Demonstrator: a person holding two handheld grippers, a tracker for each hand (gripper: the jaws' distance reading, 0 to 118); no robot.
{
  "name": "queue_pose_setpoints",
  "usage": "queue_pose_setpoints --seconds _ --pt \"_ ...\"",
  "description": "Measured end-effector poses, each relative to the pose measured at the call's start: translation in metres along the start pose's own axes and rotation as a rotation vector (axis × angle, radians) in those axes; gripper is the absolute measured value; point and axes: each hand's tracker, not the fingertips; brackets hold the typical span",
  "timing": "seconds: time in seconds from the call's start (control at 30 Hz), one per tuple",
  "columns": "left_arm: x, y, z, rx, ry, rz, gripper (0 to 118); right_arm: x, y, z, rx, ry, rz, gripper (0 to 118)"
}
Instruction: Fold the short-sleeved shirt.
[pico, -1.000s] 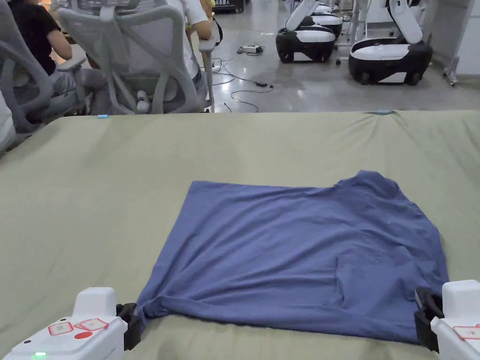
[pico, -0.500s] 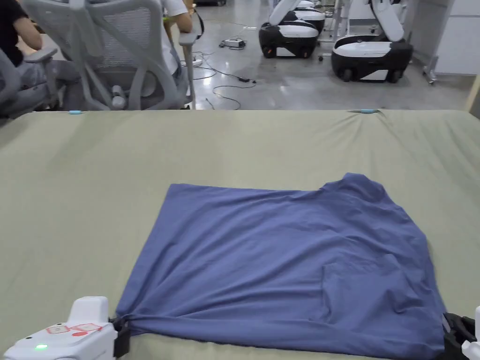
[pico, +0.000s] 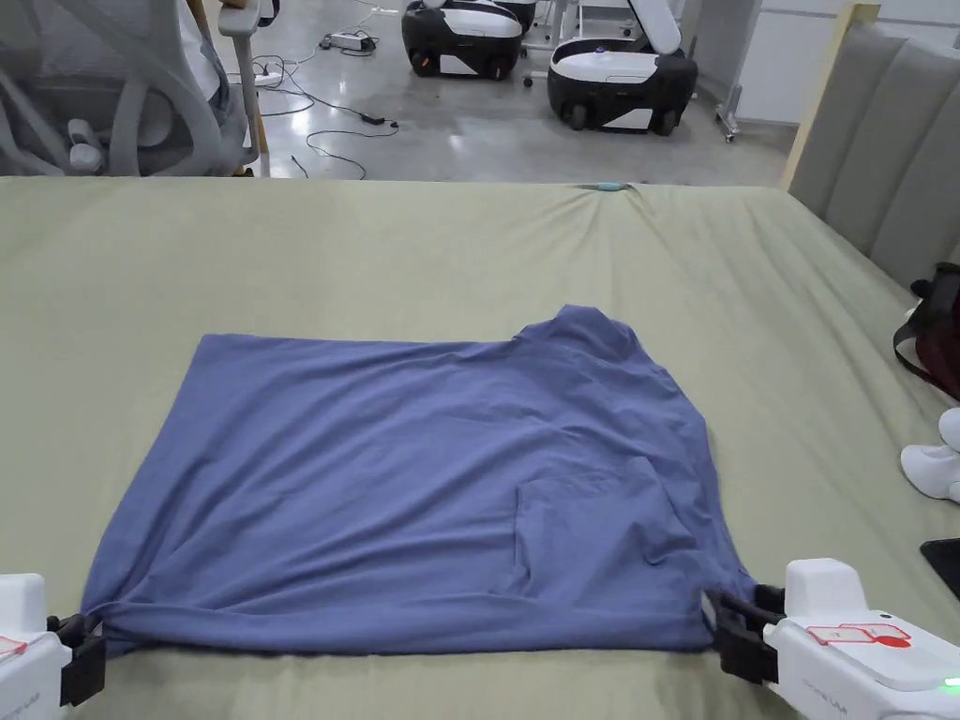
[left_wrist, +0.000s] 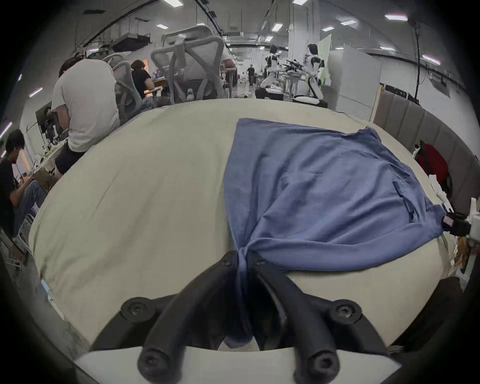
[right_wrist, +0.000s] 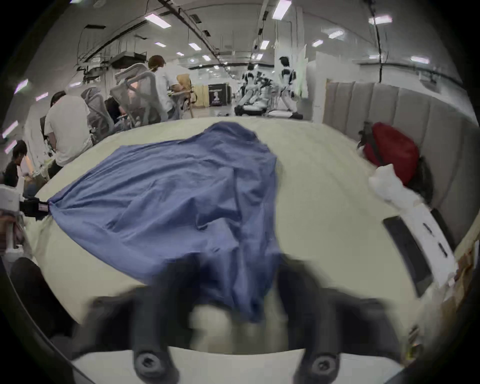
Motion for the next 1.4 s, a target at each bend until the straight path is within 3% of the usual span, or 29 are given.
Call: queue_pose_setpoints --seconds 0.03,0.1,0.2,0.4,0.57,0.77,0.9,0.93,0.97,1.0,1.03,1.07,1.2,1.23,1.27,1.3,1.33,1.4 --pt "0.000 0.000 0.000 -0.007 -0.001 -0.007 4 0.000 -0.001 -0.005 -0.024 0.017 -0.021 3" --pt "0.001 0.003 0.006 -0.008 0.002 -0.011 4 -0.003 0.000 0.003 0.013 -0.015 -0.009 3" --pt "0.000 0.016 0.018 0.006 0.014 -0.033 3 -0.001 0.011 0.021 0.062 -0.012 -0.059 3" --pt "0.001 0.071 0.020 0.053 -0.016 -0.039 3 -0.002 0.066 0.025 0.134 -0.086 -0.001 3" --pt "0.008 0.130 -0.035 0.008 -0.025 -0.029 3 -0.011 0.125 -0.026 0.130 -0.173 0.107 3" --pt "0.017 0.162 -0.111 -0.093 0.025 0.027 3 -0.016 0.156 -0.095 0.062 -0.204 0.038 3" --pt "0.020 0.150 -0.122 -0.110 0.044 0.043 4 -0.019 0.151 -0.108 0.022 -0.212 0.036 4" --pt "0.023 0.145 -0.114 -0.074 0.043 0.059 12 -0.022 0.149 -0.103 0.026 -0.217 0.034 24" --pt "0.027 0.140 -0.101 -0.008 0.043 0.059 30 -0.029 0.147 -0.092 0.045 -0.228 0.043 58" --pt "0.033 0.134 -0.086 0.054 0.051 0.043 56 -0.028 0.142 -0.088 0.073 -0.243 0.068 89" --pt "0.040 0.128 -0.071 0.116 0.048 0.040 81 -0.036 0.138 -0.077 0.104 -0.240 0.084 100" --pt "0.047 0.122 -0.057 0.191 0.039 0.039 86 -0.046 0.133 -0.060 0.155 -0.219 0.080 95" --pt "0.074 0.087 -0.009 0.427 0.042 -0.020 82 -0.083 0.105 -0.025 0.275 -0.182 0.098 92" --pt "0.079 0.076 -0.002 0.455 0.048 -0.029 64 -0.091 0.096 -0.020 0.296 -0.162 0.101 78" --pt "0.082 0.067 0.002 0.467 0.043 -0.041 34 -0.094 0.088 -0.020 0.319 -0.134 0.092 52" --pt "0.086 0.056 0.006 0.488 0.048 -0.073 0 -0.099 0.081 -0.019 0.326 -0.122 0.094 14" --pt "0.088 0.048 0.001 0.473 0.069 -0.097 0 -0.103 0.075 -0.019 0.318 -0.140 0.099 0" --pt "0.086 0.051 -0.001 0.399 0.033 -0.119 0 -0.103 0.064 -0.015 0.353 -0.151 0.096 0"
